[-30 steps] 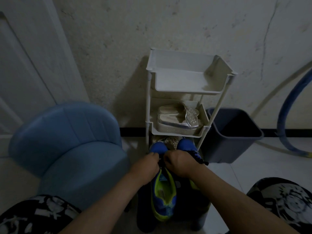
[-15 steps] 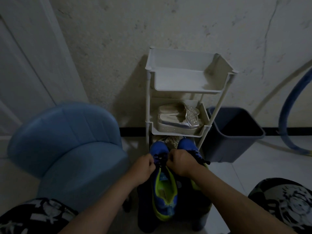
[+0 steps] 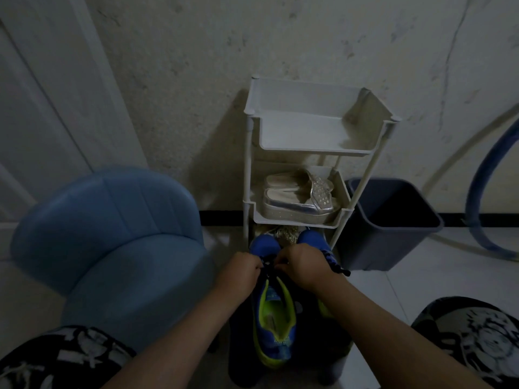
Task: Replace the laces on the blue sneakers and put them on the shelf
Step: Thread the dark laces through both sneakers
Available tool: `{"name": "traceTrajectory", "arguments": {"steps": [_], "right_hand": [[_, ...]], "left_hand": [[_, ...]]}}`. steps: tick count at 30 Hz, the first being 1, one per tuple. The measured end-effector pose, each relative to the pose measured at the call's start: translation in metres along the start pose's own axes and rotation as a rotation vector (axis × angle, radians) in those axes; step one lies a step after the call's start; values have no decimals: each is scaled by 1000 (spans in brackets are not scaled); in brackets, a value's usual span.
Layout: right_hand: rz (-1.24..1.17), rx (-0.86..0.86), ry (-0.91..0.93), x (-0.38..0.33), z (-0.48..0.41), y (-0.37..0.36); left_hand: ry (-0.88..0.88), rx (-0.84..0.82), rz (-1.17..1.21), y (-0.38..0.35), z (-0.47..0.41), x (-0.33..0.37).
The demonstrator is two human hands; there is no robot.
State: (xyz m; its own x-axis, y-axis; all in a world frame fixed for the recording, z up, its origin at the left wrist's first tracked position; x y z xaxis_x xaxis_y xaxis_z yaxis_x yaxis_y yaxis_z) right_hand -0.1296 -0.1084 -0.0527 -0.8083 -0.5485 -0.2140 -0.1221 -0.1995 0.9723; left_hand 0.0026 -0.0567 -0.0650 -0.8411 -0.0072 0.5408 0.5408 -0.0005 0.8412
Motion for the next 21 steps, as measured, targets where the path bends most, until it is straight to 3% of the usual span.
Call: {"name": "traceTrajectory", "arguments": {"steps": [7,13,21], "right_hand": [[192,-31,95,-12,-8,-15],[136,-92,105,-9,-11,-12],[37,-29,83,-4,-6,0]], "left_hand": [[-67,-69,-92,-11,-3,13],[18,-33,107,-10,-4,-2],[77,22,310,-10,-2,-15]]}}
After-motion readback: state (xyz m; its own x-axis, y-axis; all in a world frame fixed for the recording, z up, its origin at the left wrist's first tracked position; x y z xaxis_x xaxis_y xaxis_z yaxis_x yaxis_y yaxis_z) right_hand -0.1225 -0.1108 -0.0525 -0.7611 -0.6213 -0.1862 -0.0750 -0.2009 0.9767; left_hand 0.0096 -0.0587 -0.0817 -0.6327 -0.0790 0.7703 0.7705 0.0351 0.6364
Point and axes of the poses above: each hand's wrist, its own z-axis away from the middle knuckle, its own y-axis out of the back of the hand, x = y × z, the point moved 7 cm from there along -z, towards the middle knuckle, and after that the axes turned 3 degrees about z, right-handed, at the moved point
